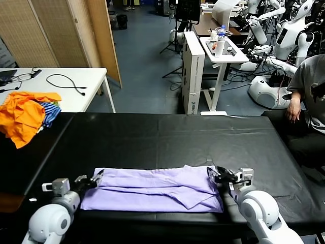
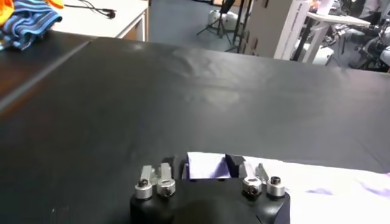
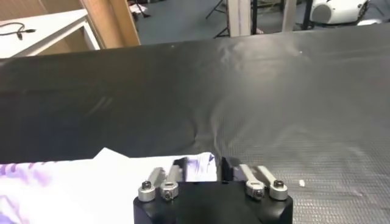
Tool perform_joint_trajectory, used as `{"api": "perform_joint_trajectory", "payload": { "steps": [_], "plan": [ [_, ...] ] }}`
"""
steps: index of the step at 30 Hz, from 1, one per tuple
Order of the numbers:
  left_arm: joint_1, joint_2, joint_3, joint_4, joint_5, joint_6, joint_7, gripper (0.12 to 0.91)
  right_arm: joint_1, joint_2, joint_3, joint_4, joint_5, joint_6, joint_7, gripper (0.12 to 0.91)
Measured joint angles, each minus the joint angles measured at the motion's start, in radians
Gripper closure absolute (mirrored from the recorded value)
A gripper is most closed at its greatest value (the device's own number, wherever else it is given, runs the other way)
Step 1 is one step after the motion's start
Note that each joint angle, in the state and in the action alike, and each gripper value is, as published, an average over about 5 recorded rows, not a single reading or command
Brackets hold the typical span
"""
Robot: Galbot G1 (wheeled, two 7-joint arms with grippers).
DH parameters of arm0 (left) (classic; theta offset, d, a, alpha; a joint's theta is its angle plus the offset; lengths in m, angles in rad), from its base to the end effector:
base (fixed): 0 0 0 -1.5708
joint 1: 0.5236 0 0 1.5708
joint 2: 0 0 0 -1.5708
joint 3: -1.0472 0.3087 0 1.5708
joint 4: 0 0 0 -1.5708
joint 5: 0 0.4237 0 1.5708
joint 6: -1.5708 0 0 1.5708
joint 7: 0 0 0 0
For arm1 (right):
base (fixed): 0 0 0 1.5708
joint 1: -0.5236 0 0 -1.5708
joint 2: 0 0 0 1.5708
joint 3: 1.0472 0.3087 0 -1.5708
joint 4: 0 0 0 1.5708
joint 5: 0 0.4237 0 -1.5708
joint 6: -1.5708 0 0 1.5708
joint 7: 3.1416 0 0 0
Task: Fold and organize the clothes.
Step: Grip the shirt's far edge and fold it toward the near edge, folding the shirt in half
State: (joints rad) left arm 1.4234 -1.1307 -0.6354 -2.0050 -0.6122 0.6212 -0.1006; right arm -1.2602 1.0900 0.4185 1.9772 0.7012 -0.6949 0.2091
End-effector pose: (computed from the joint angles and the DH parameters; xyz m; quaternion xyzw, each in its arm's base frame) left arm 0.3186 0.0944 -0.2331 -0.0210 -0.9583 0.0498 0.2806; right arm 0.3478 -0.0291 -0.2226 0.0803 -0.9470 -0.0458 0.3076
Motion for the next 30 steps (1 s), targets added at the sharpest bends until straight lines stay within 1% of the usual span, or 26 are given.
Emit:
{"api": "perform_joint_trajectory", "payload": {
  "steps": [1, 3, 4, 8, 11, 12, 14, 17, 19, 20, 23, 24, 25, 26, 27, 30],
  "plan": [
    [-0.002, -0.001, 0.003, 0.001, 0.005, -0.002, 0.0, 0.817, -0.002, 0.001, 0.002, 0.001, -0.002, 0.005, 0.001, 0.877],
    [-0.007, -0.001, 0.009, 0.002, 0.013, -0.006, 0.002, 0.869, -0.005, 0.003, 0.008, 0.005, -0.006, 0.02, 0.006, 0.879],
    [-0.011, 0.001, 0.011, 0.004, 0.016, -0.009, 0.005, 0.879, -0.005, 0.004, 0.01, 0.007, -0.007, 0.03, 0.01, 0.877],
    [-0.032, 0.011, 0.027, 0.021, 0.04, -0.024, 0.016, 0.876, 0.002, 0.006, 0.015, 0.007, -0.009, 0.07, 0.02, 0.877],
    [-0.056, 0.016, 0.036, 0.039, 0.045, -0.03, 0.019, 0.876, 0.007, 0.006, 0.015, 0.003, -0.005, 0.076, 0.017, 0.862],
    [-0.063, 0.017, 0.037, 0.044, 0.043, -0.03, 0.02, 0.876, 0.007, 0.005, 0.016, 0.003, -0.003, 0.073, 0.012, 0.836],
    [-0.073, 0.017, 0.039, 0.052, 0.04, -0.032, 0.022, 0.876, 0.002, 0.003, 0.02, 0.005, -0.002, 0.064, -0.004, 0.747],
    [-0.074, 0.011, 0.038, 0.054, 0.04, -0.035, 0.024, 0.868, -0.008, -0.003, 0.03, 0.016, -0.002, 0.047, -0.027, 0.56],
    [-0.068, 0.007, 0.034, 0.048, 0.04, -0.034, 0.024, 0.813, -0.015, -0.009, 0.038, 0.028, -0.002, 0.039, -0.034, 0.447],
    [-0.064, 0.005, 0.031, 0.043, 0.039, -0.033, 0.023, 0.767, -0.02, -0.013, 0.042, 0.035, -0.001, 0.036, -0.035, 0.39],
    [-0.045, 0.005, 0.017, 0.02, 0.034, -0.026, 0.018, 0.589, -0.037, -0.025, 0.058, 0.06, 0.0, 0.034, -0.035, 0.232],
    [-0.038, 0.005, 0.012, 0.01, 0.033, -0.023, 0.017, 0.514, -0.044, -0.028, 0.064, 0.068, 0.001, 0.034, -0.035, 0.183],
    [-0.03, 0.005, 0.006, -0.001, 0.033, -0.022, 0.016, 0.457, -0.052, -0.032, 0.071, 0.077, 0.001, 0.034, -0.035, 0.153],
    [-0.021, 0.006, 0.0, -0.012, 0.032, -0.02, 0.015, 0.4, -0.061, -0.035, 0.079, 0.086, 0.002, 0.034, -0.034, 0.141],
    [-0.013, 0.006, -0.007, -0.023, 0.03, -0.019, 0.014, 0.326, -0.07, -0.038, 0.087, 0.096, 0.003, 0.035, -0.034, 0.127],
    [0.012, 0.004, -0.026, -0.052, 0.006, -0.011, 0.014, 0.181, -0.102, -0.045, 0.114, 0.125, 0.004, 0.039, -0.034, 0.12]
  ]
}}
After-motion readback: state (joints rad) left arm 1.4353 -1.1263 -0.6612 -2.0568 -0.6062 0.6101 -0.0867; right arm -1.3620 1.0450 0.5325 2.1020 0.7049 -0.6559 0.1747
